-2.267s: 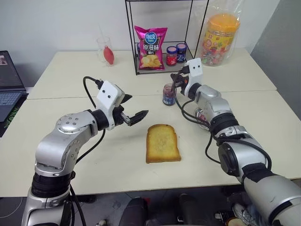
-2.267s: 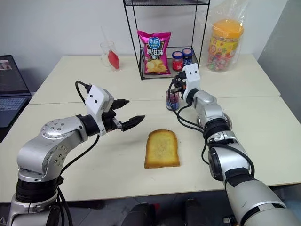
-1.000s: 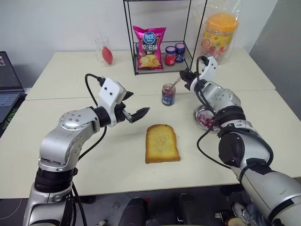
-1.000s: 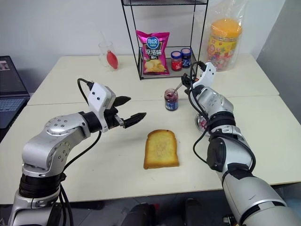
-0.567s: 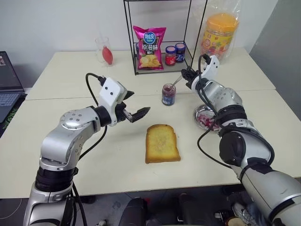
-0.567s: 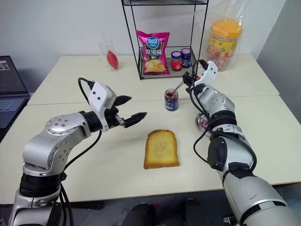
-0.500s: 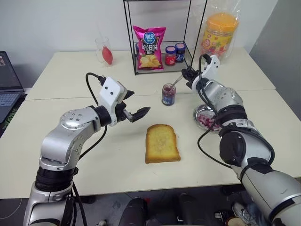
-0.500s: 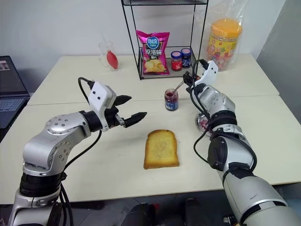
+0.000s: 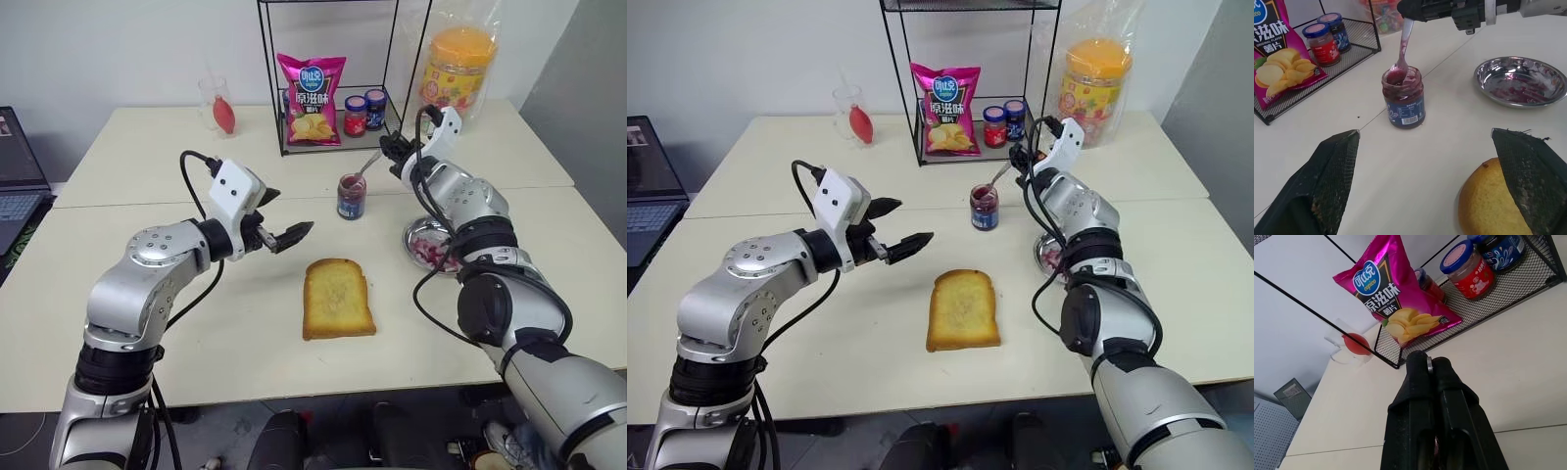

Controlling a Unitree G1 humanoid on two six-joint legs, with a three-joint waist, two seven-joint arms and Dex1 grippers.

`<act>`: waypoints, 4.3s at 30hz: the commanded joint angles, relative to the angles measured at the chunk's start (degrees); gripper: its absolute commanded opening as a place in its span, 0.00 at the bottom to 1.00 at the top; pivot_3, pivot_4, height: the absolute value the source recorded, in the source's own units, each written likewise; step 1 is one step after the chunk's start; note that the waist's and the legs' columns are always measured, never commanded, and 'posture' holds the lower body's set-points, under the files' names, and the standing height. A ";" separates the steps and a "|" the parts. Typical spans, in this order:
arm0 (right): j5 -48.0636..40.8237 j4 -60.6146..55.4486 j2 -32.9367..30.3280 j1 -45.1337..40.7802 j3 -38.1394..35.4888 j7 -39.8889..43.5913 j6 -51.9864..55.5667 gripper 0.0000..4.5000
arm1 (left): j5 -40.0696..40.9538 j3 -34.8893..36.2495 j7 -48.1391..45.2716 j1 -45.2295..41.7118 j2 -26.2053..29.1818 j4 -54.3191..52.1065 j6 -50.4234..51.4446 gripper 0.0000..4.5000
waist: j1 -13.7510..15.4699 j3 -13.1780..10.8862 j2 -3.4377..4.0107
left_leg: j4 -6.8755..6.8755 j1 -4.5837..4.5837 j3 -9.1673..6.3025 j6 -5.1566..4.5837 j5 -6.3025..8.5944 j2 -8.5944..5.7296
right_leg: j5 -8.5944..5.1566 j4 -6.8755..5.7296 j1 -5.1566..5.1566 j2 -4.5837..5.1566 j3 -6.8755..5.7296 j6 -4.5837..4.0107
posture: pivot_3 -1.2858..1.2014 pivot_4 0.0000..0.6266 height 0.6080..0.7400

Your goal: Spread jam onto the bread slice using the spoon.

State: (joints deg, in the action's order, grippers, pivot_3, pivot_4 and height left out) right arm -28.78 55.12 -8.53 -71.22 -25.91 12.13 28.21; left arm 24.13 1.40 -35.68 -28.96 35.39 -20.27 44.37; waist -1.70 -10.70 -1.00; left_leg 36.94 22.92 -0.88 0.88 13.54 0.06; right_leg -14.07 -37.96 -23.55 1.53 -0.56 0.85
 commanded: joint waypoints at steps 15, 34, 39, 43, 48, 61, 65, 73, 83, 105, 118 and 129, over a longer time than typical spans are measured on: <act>0.95 -6.12 -0.25 1.13 3.24 3.12 -2.86 0.01 | -0.31 -0.42 -0.44 -1.45 0.33 -1.00 -1.51 1.00 | 0.00 0.00 0.00 | 0.00 0.00 -0.01 0.00 0.00 0.00 | 0.00 0.00 -0.01 0.00 0.00 0.00 | 0.52 0.24 1.00; -5.93 -6.15 -0.19 1.33 -3.52 -2.07 2.92 0.01 | -0.17 -0.20 -0.29 -1.77 0.22 -0.32 -1.95 1.00 | 0.01 0.00 0.00 | 0.00 0.00 0.00 0.00 0.00 0.00 | 0.00 0.00 0.00 0.00 0.00 0.00 | 0.52 0.24 1.00; -8.49 -6.74 -0.52 1.81 -6.12 -3.77 4.41 0.01 | 0.44 0.61 0.21 -1.86 -0.23 -0.16 -1.68 1.00 | 0.03 0.00 0.00 | 0.00 0.01 0.00 0.00 0.00 0.00 | 0.00 0.01 0.00 0.00 0.00 0.00 | 0.52 0.24 1.00; -9.88 -7.80 -0.94 2.41 -7.26 -4.73 5.43 0.01 | 1.41 1.61 0.30 -1.98 -0.37 -0.24 -1.07 1.00 | 0.02 0.00 0.00 | -0.01 0.01 0.00 0.00 0.00 0.00 | 0.00 0.01 0.00 0.00 0.00 0.00 | 0.52 0.24 1.00; -11.01 -9.41 -1.23 3.16 -7.75 -5.41 6.55 0.01 | 3.16 2.46 -0.61 -1.94 -0.09 -0.23 -0.25 1.00 | 0.02 0.00 0.00 | -0.01 0.01 0.00 0.00 0.00 0.01 | 0.00 0.01 -0.01 -0.01 0.00 0.00 | 0.52 0.24 1.00; -14.64 -18.10 -0.07 5.28 -6.66 -5.17 11.08 0.01 | 2.26 2.69 -2.70 1.05 2.45 -1.53 -1.66 1.00 | -0.02 -0.01 0.00 | -0.02 0.01 0.01 0.00 0.00 0.01 | 0.00 0.01 -0.02 -0.02 0.00 0.00 | 0.52 0.24 1.00; -17.37 -25.20 0.92 7.46 -6.71 -7.30 15.09 0.01 | 2.06 3.13 -4.01 3.22 4.55 -2.58 -2.94 1.00 | 0.02 -0.01 0.00 | -0.06 0.04 -0.03 -0.01 0.00 0.04 | 0.00 0.03 -0.05 -0.04 -0.03 0.00 | 0.52 0.24 1.00; -34.22 -61.56 4.47 25.31 -1.75 -15.56 35.87 0.01 | 10.82 11.85 -6.71 22.46 4.95 -16.12 -1.59 1.00 | 0.04 -0.01 0.01 | -0.14 0.11 -0.02 0.01 0.03 0.22 | -0.01 0.10 -0.13 0.13 -0.03 -0.02 | 0.52 0.24 1.00; -28.01 -74.39 2.75 40.56 13.03 -11.82 32.27 0.01 | 1.04 9.52 -9.30 40.49 5.32 -18.84 -17.50 1.00 | 0.24 -0.02 0.02 | -0.02 -0.05 -0.04 -0.03 0.04 0.61 | -0.21 0.09 -0.14 -0.28 -0.07 -0.65 | 0.52 0.24 1.00; -7.98 -84.91 -8.93 48.86 36.14 8.25 16.56 0.01 | 4.88 10.17 -15.62 40.63 11.05 -18.73 -17.64 1.00 | 0.07 -0.01 0.00 | -0.16 0.03 0.08 -0.04 0.03 0.69 | -0.13 0.21 -0.27 -0.39 -0.04 -0.42 | 0.52 0.24 1.00; 1.09 -87.00 -12.41 47.21 40.95 15.66 7.21 0.01 | 3.69 7.77 -15.56 38.93 10.48 -17.10 -18.91 1.00 | 0.09 -0.02 -0.04 | -0.11 0.02 0.08 -0.04 0.03 0.69 | -0.12 0.20 -0.25 -0.38 -0.03 -0.40 | 0.52 0.24 1.00; 7.30 -86.63 -14.61 47.28 42.56 20.27 1.26 0.01 | 3.58 6.75 -14.97 36.85 10.69 -16.63 -18.39 1.00 | 0.14 -0.03 -0.06 | -0.10 0.02 0.07 -0.04 0.03 0.69 | -0.12 0.19 -0.24 -0.38 -0.05 -0.40 | 0.52 0.24 1.00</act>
State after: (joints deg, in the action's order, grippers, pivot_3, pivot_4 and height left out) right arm -21.63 -29.38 -23.22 -23.36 17.07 31.55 31.26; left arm 27.57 8.09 -50.70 8.59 45.88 -36.11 26.49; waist -1.56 -10.73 -1.07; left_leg 36.84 22.94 -0.82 0.84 13.57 0.74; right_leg -14.19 -37.78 -23.78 1.15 -0.62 0.46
